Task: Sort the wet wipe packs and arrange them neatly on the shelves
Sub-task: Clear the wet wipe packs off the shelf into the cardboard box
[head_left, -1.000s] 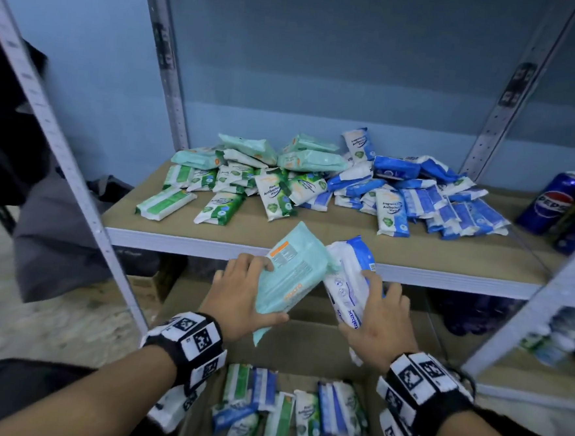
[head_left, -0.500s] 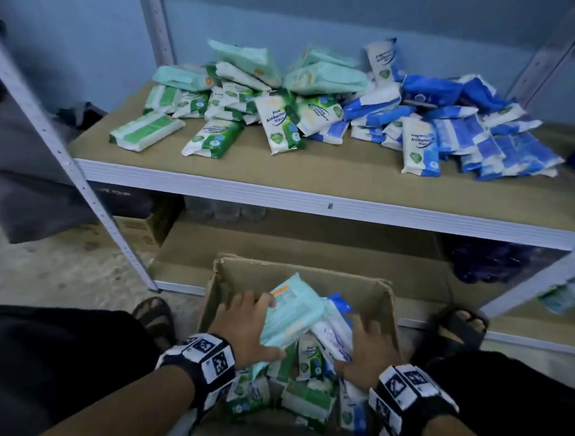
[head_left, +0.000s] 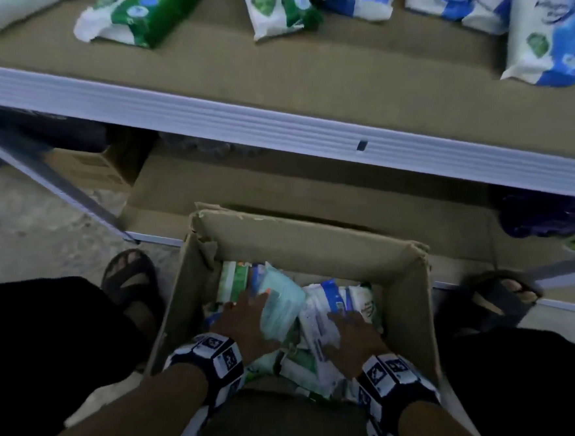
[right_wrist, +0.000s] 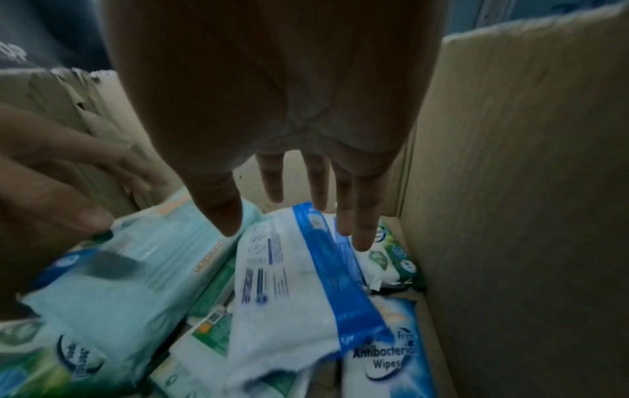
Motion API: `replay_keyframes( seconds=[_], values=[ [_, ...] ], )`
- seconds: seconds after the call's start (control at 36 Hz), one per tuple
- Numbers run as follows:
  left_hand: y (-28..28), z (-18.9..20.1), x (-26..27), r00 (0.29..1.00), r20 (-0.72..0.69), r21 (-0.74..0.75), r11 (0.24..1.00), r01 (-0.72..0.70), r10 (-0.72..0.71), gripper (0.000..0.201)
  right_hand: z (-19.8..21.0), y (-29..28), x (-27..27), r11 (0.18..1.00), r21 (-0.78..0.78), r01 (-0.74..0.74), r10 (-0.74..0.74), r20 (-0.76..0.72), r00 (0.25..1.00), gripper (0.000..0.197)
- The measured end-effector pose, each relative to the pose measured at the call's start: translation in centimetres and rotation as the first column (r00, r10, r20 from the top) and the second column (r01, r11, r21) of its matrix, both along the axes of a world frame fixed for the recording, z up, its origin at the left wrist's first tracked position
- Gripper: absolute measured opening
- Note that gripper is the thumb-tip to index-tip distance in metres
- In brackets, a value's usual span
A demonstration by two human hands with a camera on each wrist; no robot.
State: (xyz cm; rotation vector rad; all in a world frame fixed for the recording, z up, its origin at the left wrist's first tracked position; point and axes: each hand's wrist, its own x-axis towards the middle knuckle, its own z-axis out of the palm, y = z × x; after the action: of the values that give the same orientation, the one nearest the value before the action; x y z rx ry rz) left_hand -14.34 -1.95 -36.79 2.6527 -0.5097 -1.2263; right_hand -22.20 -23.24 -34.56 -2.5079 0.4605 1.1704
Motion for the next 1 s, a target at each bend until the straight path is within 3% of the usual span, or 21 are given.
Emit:
replay_keyframes(
  seconds=[0.06, 0.11, 0.17, 0.31, 0.44, 0.56, 0.72, 1.0],
  values=[
    [-0.3, -0.9, 0.1, 0.996, -0.023, 0.009, 0.996, 0.09, -0.09, 0.099, -0.9, 0.2, 0.2, 0.998, 0.034, -0.049, 0.051, -0.056, 0.997, 0.082],
    [-0.6, -1.7, 0.2, 0.982, -0.047, 0.041, 0.982, 0.186, -0.184, 0.099, -1.9, 0.5, 0.4, 0.994, 0.059, -0.096, 0.104, -0.14, 0.985, 0.068],
    [-1.0, -2.4, 0.4, 0.967, -0.077, 0.075, 0.966, 0.249, -0.243, 0.103, -2.8, 0.9, 0.5, 0.989, 0.065, -0.133, 0.143, -0.184, 0.973, 0.074],
    [-1.5, -3.3, 0.6, 0.956, -0.115, 0.099, 0.955, 0.281, -0.269, 0.11, -3.8, 1.2, 0.4, 0.967, 0.075, -0.245, 0.256, -0.267, 0.929, 0.082],
    [-1.4, -4.0, 0.7, 0.948, -0.143, 0.088, 0.95, 0.299, -0.285, 0.117, -4.4, 0.7, 0.5, 0.958, 0.107, -0.265, 0.285, -0.281, 0.917, 0.082],
    [-1.4, -3.9, 1.2, 0.946, -0.184, 0.06, 0.957, 0.283, -0.268, 0.113, -4.2, 0.1, 0.8, 0.962, 0.144, -0.233, 0.264, -0.254, 0.93, 0.079],
    [-0.7, -2.4, 1.7, 0.968, -0.167, 0.02, 0.981, 0.195, -0.189, 0.098, -2.1, -0.5, 1.2, 0.982, 0.168, -0.082, 0.107, -0.146, 0.983, 0.064],
    [-1.8, 6.7, 2.4, 0.98, -0.019, 0.034, 0.979, 0.199, -0.199, 0.057, 4.9, -0.8, 1.8, 0.997, 0.059, -0.052, 0.048, 0.058, 0.997, 0.053]
  ],
)
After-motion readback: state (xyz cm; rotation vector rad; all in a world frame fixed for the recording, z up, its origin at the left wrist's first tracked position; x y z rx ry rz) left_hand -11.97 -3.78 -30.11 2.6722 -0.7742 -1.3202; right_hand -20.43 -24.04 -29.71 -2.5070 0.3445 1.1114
